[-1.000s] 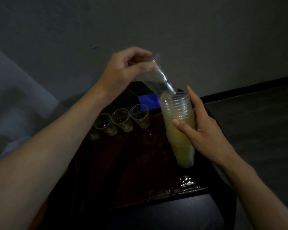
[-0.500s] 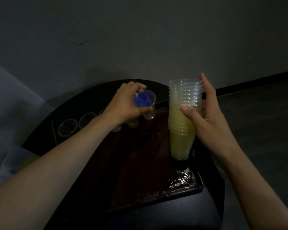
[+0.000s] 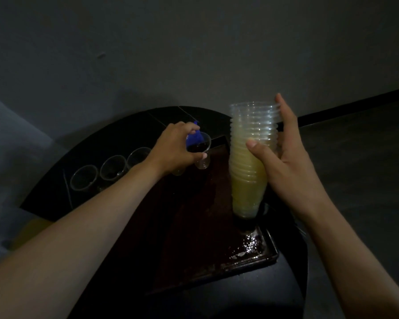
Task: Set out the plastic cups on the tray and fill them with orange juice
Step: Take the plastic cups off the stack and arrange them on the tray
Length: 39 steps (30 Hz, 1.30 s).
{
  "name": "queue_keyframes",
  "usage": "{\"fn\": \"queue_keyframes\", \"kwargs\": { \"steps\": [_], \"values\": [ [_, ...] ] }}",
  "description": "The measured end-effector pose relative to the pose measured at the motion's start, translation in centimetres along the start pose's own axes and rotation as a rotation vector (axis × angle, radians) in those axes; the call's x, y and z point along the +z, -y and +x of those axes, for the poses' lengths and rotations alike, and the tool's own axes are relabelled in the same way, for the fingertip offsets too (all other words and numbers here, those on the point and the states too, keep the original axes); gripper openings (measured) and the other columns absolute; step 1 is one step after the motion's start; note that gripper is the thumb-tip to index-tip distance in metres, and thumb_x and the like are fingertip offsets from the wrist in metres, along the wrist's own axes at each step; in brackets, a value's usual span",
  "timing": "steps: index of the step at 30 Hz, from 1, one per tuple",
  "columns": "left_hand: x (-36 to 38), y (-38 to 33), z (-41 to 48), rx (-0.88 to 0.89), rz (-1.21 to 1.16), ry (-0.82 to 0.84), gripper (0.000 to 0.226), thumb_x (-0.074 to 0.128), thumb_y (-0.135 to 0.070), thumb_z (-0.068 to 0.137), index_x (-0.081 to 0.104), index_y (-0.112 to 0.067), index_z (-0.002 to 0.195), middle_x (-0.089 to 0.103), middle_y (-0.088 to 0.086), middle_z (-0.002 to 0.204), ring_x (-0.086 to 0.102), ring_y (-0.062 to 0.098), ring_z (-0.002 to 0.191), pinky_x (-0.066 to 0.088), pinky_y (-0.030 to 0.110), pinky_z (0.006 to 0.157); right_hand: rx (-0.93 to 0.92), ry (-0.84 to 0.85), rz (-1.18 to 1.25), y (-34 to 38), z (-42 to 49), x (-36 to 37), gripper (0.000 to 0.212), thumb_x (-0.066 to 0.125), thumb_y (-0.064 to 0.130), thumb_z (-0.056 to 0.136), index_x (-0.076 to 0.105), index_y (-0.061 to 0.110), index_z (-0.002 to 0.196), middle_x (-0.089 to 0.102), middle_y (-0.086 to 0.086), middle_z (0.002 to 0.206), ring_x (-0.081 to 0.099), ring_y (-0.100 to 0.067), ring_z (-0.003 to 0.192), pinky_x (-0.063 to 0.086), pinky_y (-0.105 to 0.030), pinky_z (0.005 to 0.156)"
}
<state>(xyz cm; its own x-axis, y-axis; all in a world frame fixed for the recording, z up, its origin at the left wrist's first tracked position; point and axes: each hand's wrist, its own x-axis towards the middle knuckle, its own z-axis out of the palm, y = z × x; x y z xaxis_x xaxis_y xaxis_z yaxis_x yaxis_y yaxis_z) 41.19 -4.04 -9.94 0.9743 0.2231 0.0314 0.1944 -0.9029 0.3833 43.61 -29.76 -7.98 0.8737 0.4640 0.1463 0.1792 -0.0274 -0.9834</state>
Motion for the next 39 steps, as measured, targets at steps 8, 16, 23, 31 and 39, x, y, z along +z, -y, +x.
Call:
{"fn": "queue_keyframes", "kwargs": {
  "steps": [8,16,23,31,39],
  "values": [
    [0.6,0.0,0.4,-0.007,0.006,-0.042,0.070,0.085,-0.047,0.075,0.059,-0.020,0.134,0.060,-0.001,0.126,0.052,0.017,0.117,0.041,0.037,0.100,-0.003,0.007,-0.001,0.0,0.0,0.2,0.080,0.065,0.032,0.093,0.015,0.056,0.150,0.053,0.050,0.111,0.056,0.013,0.114,0.048,-0.037,0.106],
    [0.8,-0.3,0.7,0.004,0.047,-0.050,0.068,0.085,-0.051,0.074,0.060,-0.022,0.131,0.062,-0.001,0.123,0.052,0.017,0.112,0.041,0.042,0.102,0.002,0.008,0.010,-0.2,0.1,0.1,0.079,0.065,0.036,0.092,0.015,0.060,0.148,0.055,0.041,0.117,0.057,0.007,0.117,0.047,-0.041,0.106],
    [0.6,-0.5,0.6,0.018,0.058,-0.055,0.070,0.085,-0.051,0.073,0.060,-0.021,0.131,0.061,0.000,0.121,0.046,0.014,0.108,0.041,0.041,0.100,-0.005,0.015,0.012,-0.1,0.1,-0.1,0.079,0.065,0.037,0.092,0.013,0.060,0.148,0.054,0.042,0.116,0.056,0.009,0.116,0.048,-0.040,0.106],
    [-1.2,-0.6,-0.2,0.011,-0.173,-0.177,0.057,0.057,-0.056,0.086,0.067,-0.016,0.126,0.064,0.001,0.124,0.054,0.016,0.115,0.042,0.035,0.098,0.006,0.018,-0.001,0.2,0.1,0.0,0.080,0.064,0.037,0.093,0.012,0.059,0.149,0.051,0.041,0.119,0.053,0.014,0.116,0.046,-0.038,0.108],
    [-8.3,0.1,-2.9,-0.265,-0.720,-0.554,0.035,0.045,-0.042,0.103,0.071,-0.023,0.089,0.074,-0.001,0.096,0.064,0.007,0.082,0.044,0.025,0.070,0.007,0.168,-0.012,0.8,-0.6,2.5,0.084,0.061,0.035,0.094,0.004,0.054,0.153,0.050,0.044,0.114,0.056,0.017,0.109,0.051,-0.016,0.089]
  ]
}}
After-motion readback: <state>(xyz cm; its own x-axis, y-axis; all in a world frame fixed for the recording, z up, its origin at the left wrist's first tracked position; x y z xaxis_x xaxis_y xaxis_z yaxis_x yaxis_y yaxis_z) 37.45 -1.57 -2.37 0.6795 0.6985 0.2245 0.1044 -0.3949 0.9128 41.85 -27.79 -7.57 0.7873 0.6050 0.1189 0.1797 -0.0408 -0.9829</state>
